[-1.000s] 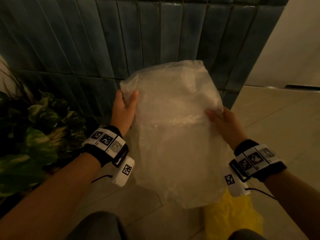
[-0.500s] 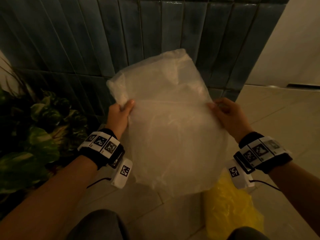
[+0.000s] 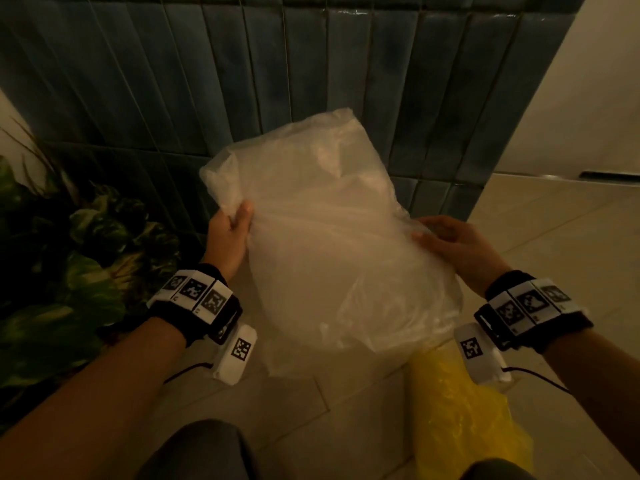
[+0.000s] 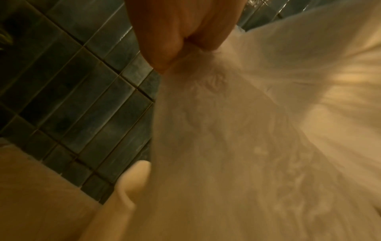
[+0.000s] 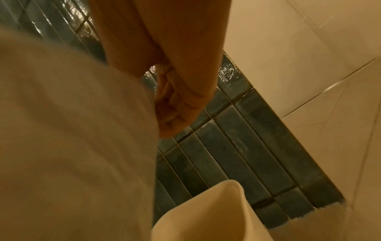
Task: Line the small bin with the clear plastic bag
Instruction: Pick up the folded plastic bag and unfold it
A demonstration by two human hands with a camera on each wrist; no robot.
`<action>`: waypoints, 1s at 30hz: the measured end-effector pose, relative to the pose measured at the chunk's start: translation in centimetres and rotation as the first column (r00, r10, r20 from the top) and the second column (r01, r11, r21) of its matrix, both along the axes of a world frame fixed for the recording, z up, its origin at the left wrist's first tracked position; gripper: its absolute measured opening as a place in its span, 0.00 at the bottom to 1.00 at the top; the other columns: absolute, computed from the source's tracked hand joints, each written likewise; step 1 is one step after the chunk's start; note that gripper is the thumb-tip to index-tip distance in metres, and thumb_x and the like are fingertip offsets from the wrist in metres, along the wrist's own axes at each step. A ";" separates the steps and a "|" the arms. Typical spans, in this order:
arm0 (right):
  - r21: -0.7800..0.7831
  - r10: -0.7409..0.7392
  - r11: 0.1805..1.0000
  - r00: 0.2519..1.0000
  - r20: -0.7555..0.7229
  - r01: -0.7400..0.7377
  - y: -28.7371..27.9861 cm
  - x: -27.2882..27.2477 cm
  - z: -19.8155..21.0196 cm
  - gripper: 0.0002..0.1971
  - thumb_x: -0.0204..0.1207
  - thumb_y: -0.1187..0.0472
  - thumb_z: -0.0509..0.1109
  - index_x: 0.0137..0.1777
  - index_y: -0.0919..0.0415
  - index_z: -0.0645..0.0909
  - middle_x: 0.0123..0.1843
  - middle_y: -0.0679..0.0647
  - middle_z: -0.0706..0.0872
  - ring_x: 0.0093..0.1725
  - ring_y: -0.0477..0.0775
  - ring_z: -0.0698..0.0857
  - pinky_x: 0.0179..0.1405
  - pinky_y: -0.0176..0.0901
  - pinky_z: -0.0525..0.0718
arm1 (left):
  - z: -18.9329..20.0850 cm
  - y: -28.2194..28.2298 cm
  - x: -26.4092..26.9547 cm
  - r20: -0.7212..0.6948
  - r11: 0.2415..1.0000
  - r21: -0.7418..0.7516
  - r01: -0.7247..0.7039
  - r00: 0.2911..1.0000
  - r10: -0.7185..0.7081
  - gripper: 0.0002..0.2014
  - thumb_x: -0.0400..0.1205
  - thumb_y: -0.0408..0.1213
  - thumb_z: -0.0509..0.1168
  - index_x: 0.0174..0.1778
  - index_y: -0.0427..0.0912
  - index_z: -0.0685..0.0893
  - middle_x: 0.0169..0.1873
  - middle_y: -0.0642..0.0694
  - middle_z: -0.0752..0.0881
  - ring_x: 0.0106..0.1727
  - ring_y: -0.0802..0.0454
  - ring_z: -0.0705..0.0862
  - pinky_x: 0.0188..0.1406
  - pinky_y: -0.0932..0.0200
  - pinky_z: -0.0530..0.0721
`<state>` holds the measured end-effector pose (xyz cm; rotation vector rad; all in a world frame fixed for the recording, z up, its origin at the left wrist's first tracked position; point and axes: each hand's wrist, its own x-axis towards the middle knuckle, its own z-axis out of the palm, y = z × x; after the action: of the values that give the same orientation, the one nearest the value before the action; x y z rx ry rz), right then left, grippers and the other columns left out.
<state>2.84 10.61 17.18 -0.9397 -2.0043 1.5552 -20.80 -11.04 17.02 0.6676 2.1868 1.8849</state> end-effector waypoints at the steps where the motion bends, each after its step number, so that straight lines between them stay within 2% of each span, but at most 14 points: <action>1: -0.001 0.025 1.000 0.999 0.024 -0.025 0.1 0.1 0.1 0.27 0.69 0.47 0.73 0.68 0.54 0.77 0.62 0.57 0.85 0.57 0.58 0.86 0.57 0.55 0.86 | -0.1 -0.1 0.1 0.010 1.000 -0.007 0.014 1.000 -0.014 0.19 0.86 0.45 0.55 0.68 0.37 0.75 0.48 0.53 0.81 0.53 0.54 0.78 0.36 0.81 0.76; 4: -0.028 0.107 0.994 0.993 0.047 -0.106 0.1 -0.5 0.7 0.37 0.66 0.44 0.73 0.75 0.42 0.64 0.69 0.48 0.75 0.63 0.52 0.79 0.58 0.54 0.84 | -0.9 -0.1 0.5 0.067 0.997 -0.032 0.063 0.996 -0.061 0.20 0.82 0.54 0.59 0.65 0.47 0.77 0.46 0.57 0.84 0.52 0.53 0.83 0.53 0.59 0.80; 7: -0.009 0.204 0.979 0.979 -0.001 -0.204 -1.0 -2.2 1.2 0.38 0.71 0.57 0.75 0.77 0.42 0.58 0.65 0.43 0.75 0.56 0.40 0.79 0.42 0.35 0.88 | -1.1 0.4 1.2 0.135 0.989 -0.049 0.143 0.982 -0.135 0.23 0.78 0.57 0.62 0.62 0.45 0.79 0.50 0.48 0.87 0.54 0.49 0.85 0.59 0.49 0.82; 9: 0.016 0.191 0.982 0.982 -0.017 -0.190 -1.4 -3.3 1.0 0.33 0.70 0.55 0.76 0.73 0.46 0.66 0.61 0.43 0.80 0.56 0.39 0.82 0.43 0.33 0.88 | -0.9 0.9 1.9 0.112 0.977 -0.049 0.207 0.973 -0.201 0.21 0.80 0.54 0.62 0.60 0.42 0.80 0.50 0.45 0.87 0.52 0.50 0.86 0.53 0.54 0.84; 12: 0.010 0.006 1.000 0.997 -0.076 -0.005 -1.8 -3.6 1.0 0.13 0.71 0.52 0.74 0.54 0.53 0.82 0.51 0.52 0.88 0.49 0.48 0.89 0.45 0.43 0.90 | -0.7 1.0 1.7 0.042 0.967 -0.102 0.234 0.972 -0.231 0.17 0.82 0.49 0.61 0.58 0.41 0.81 0.46 0.46 0.87 0.48 0.55 0.86 0.46 0.63 0.84; 14: 0.023 -0.060 0.998 0.989 -0.138 0.064 -1.5 -3.6 0.9 0.12 0.74 0.52 0.73 0.53 0.57 0.84 0.48 0.54 0.89 0.48 0.50 0.89 0.47 0.46 0.90 | -0.9 0.6 0.6 -0.008 0.961 -0.144 0.235 0.971 -0.239 0.15 0.82 0.47 0.62 0.59 0.42 0.82 0.49 0.44 0.87 0.51 0.49 0.86 0.45 0.63 0.84; 17: 0.056 -0.063 0.996 0.981 -0.185 0.075 -1.4 -3.4 1.0 0.05 0.75 0.53 0.71 0.49 0.51 0.83 0.45 0.48 0.88 0.41 0.38 0.88 0.38 0.31 0.89 | -1.1 0.0 -1.0 -0.037 0.972 -0.158 0.172 0.983 -0.180 0.14 0.80 0.45 0.66 0.59 0.45 0.81 0.48 0.48 0.86 0.54 0.47 0.85 0.32 0.72 0.83; 18: 0.067 -0.053 0.995 0.980 -0.192 0.067 -1.4 -3.4 1.0 0.03 0.76 0.54 0.71 0.48 0.49 0.82 0.44 0.46 0.87 0.37 0.34 0.88 0.35 0.27 0.87 | -0.9 0.0 -1.2 -0.029 0.979 -0.132 0.154 0.987 -0.159 0.17 0.78 0.46 0.68 0.61 0.48 0.79 0.50 0.49 0.84 0.55 0.48 0.84 0.34 0.70 0.84; 20: 0.101 -0.031 0.994 0.983 -0.182 0.050 -1.2 -3.3 1.1 0.05 0.76 0.54 0.70 0.50 0.50 0.82 0.44 0.44 0.87 0.36 0.32 0.87 0.34 0.26 0.86 | 0.0 0.1 -1.4 -0.005 0.991 -0.030 0.132 0.991 -0.133 0.31 0.71 0.50 0.73 0.70 0.54 0.70 0.62 0.47 0.79 0.63 0.48 0.80 0.52 0.56 0.85; 22: 0.168 -0.009 0.985 0.991 -0.131 0.031 -1.0 -3.3 1.3 0.10 0.75 0.52 0.71 0.53 0.54 0.84 0.45 0.46 0.88 0.41 0.38 0.88 0.42 0.34 0.88 | 1.7 0.3 -0.9 -0.088 0.989 0.000 0.150 0.985 -0.149 0.46 0.63 0.56 0.75 0.76 0.57 0.60 0.73 0.46 0.70 0.74 0.50 0.70 0.73 0.45 0.73; 24: 0.248 0.033 0.969 0.998 -0.059 -0.017 -1.2 -3.4 1.6 0.11 0.75 0.50 0.71 0.53 0.54 0.84 0.45 0.46 0.88 0.45 0.42 0.87 0.47 0.39 0.86 | 3.9 0.7 0.4 -0.280 0.976 -0.088 0.198 0.936 -0.215 0.54 0.60 0.62 0.75 0.79 0.57 0.54 0.78 0.47 0.62 0.78 0.51 0.61 0.77 0.49 0.60; 27: 0.304 0.139 0.943 0.990 -0.002 -0.132 -2.0 -3.6 2.1 0.03 0.76 0.51 0.69 0.47 0.47 0.82 0.43 0.43 0.87 0.43 0.40 0.86 0.45 0.34 0.85 | 6.5 1.9 2.9 -0.550 0.913 -0.307 0.267 0.733 -0.400 0.58 0.59 0.65 0.73 0.81 0.55 0.51 0.81 0.45 0.54 0.82 0.52 0.49 0.77 0.50 0.51; 29: 0.330 0.214 0.922 0.977 0.007 -0.204 -2.6 -3.6 2.5 0.01 0.76 0.53 0.68 0.45 0.46 0.82 0.42 0.44 0.87 0.40 0.39 0.87 0.41 0.31 0.85 | 6.7 3.2 4.5 -0.561 0.834 -0.470 0.290 0.631 -0.536 0.59 0.60 0.64 0.75 0.82 0.55 0.47 0.82 0.45 0.53 0.82 0.53 0.47 0.79 0.50 0.48; 30: 0.331 0.244 0.915 0.970 -0.003 -0.229 -2.9 -3.6 2.8 0.02 0.76 0.54 0.69 0.46 0.48 0.82 0.42 0.44 0.88 0.39 0.37 0.87 0.39 0.29 0.85 | 6.5 3.8 5.0 -0.513 0.794 -0.522 0.312 0.629 -0.584 0.59 0.61 0.62 0.76 0.82 0.55 0.46 0.82 0.45 0.56 0.82 0.51 0.52 0.79 0.50 0.52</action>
<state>-0.73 7.68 19.98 -0.5426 -2.3200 1.2808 -15.84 -7.26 23.52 1.8132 2.3016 0.9682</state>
